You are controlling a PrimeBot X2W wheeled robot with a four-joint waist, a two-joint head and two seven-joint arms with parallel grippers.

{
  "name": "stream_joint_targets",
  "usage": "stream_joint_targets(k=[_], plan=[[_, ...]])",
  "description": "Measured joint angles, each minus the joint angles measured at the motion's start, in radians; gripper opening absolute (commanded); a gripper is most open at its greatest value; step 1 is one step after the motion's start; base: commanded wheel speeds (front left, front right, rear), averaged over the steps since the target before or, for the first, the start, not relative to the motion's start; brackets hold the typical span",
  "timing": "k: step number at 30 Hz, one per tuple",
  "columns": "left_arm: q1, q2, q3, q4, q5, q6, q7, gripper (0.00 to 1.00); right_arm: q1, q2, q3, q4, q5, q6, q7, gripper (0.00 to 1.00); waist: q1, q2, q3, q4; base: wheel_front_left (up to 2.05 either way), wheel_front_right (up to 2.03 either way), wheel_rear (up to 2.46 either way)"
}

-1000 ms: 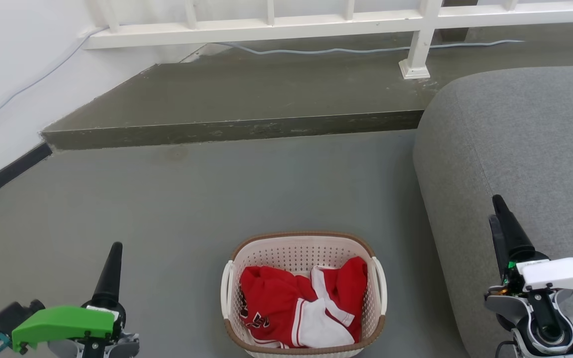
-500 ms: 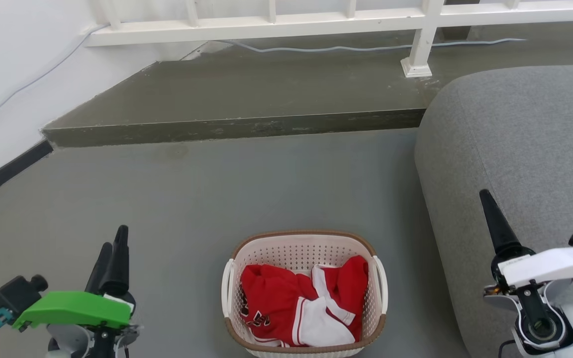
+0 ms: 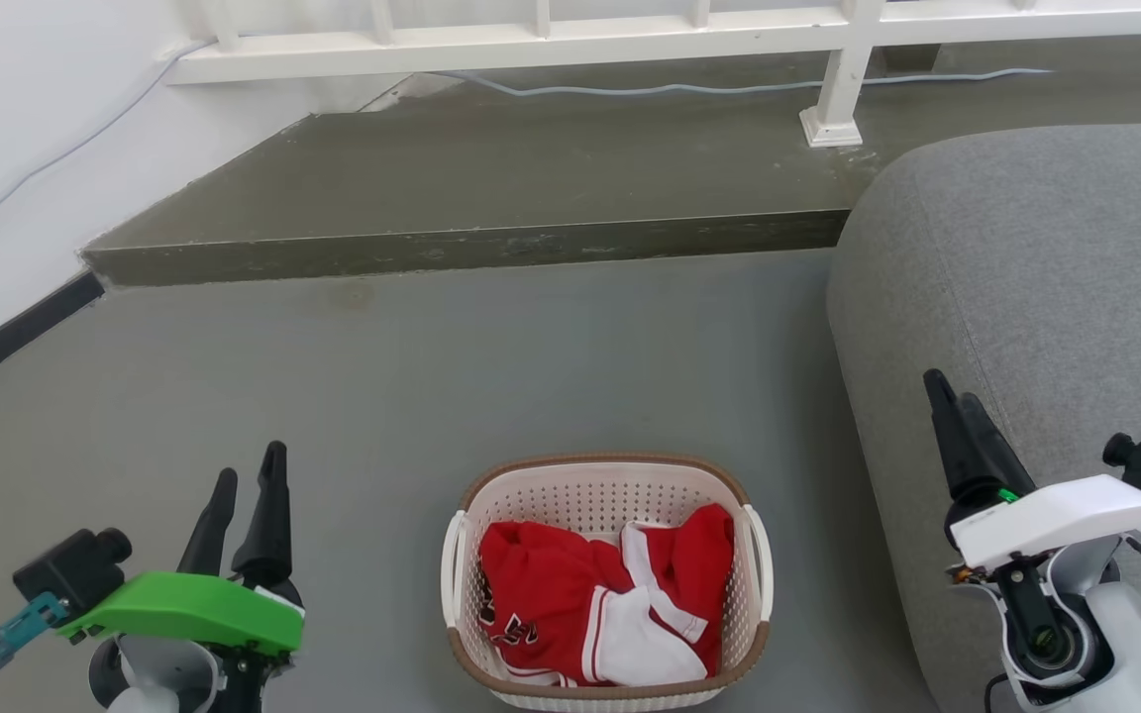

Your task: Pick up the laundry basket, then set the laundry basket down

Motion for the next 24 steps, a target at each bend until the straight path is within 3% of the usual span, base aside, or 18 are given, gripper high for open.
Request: stream_joint_targets(k=[24], plan=[[-0.023,-0.007,-0.038,-0.044,0.293,0.010,-0.072,1.00,-0.032,-0.017,0.081,-0.034,-0.283,-0.027,-0.076,1.00,0.0000,0.0000,0.010,0.008,0.00,0.00,0.00]])
